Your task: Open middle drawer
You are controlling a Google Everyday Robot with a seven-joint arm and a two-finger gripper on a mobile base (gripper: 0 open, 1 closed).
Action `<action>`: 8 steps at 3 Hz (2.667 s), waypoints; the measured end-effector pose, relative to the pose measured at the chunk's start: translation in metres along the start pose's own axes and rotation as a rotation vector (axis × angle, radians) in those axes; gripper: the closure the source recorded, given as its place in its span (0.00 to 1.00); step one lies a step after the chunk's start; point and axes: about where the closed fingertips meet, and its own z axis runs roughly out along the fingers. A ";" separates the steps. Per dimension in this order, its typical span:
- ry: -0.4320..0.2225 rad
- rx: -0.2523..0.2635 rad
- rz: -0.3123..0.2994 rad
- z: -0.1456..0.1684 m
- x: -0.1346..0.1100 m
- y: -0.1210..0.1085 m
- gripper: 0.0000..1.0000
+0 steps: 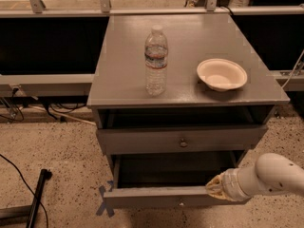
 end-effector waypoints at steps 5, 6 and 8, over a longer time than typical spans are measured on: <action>0.041 0.073 -0.017 0.061 0.006 -0.051 1.00; 0.135 0.072 -0.037 0.064 0.008 -0.054 1.00; 0.252 0.069 -0.007 0.074 0.043 -0.059 1.00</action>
Offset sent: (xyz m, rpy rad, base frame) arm 0.0575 0.0040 -0.0348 0.3843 0.1028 0.2439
